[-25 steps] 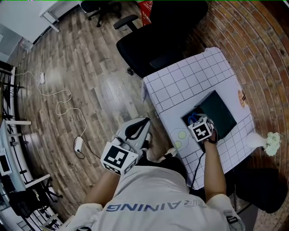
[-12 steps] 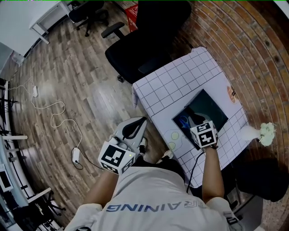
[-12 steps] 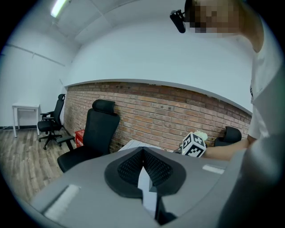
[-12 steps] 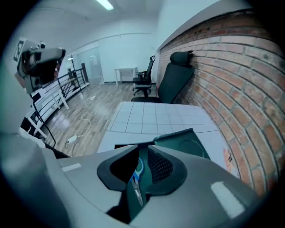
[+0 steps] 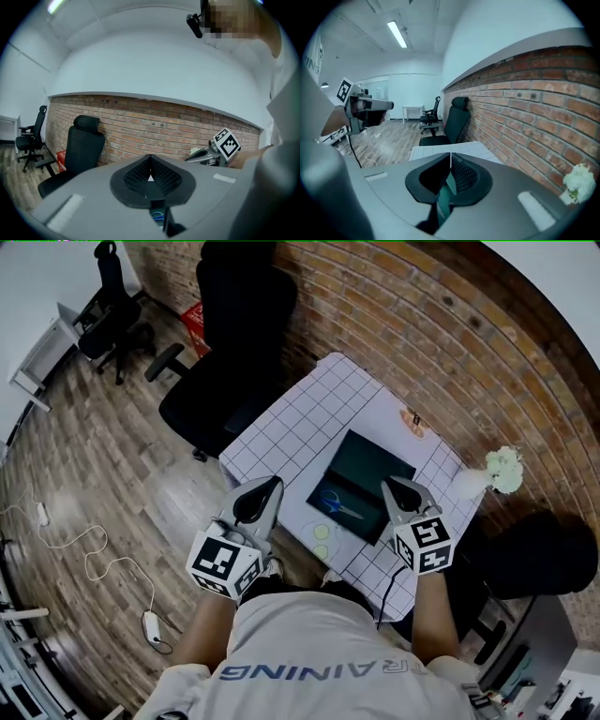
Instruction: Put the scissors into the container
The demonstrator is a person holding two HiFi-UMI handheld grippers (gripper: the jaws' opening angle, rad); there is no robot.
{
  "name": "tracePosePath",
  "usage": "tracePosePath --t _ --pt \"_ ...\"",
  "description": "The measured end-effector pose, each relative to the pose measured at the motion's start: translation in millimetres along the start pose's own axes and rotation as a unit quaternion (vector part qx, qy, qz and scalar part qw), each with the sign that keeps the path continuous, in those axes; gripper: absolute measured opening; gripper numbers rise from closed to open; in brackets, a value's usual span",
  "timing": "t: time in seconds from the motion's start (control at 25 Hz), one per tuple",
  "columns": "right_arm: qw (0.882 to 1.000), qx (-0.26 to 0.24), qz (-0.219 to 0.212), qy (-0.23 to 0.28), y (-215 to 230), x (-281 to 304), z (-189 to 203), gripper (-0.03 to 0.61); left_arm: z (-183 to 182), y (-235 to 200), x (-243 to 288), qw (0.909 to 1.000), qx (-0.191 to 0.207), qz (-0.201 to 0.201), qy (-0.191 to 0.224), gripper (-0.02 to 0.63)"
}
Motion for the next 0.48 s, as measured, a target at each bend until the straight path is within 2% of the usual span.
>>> tracePosePath --t 0.24,0.48 --pt "0.994 0.058 0.060 0.073 23 -73 -28 0.017 -34 34 22 0.9977 0.019 0.062 0.021 0.000" --pt "0.978 0.084 0.121 0.151 40 -136 -43 0.015 -49 72 37 0.9924 0.040 0.112 0.033 0.000"
Point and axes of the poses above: the fingertips, and each gripper's own axes: x forward along the fingers, y to its right, z out of its underside, the point moved 1 cm from there along -x, backward along the fingers, and after that the axes turned 1 degree about -y, right-handed, at the moved point
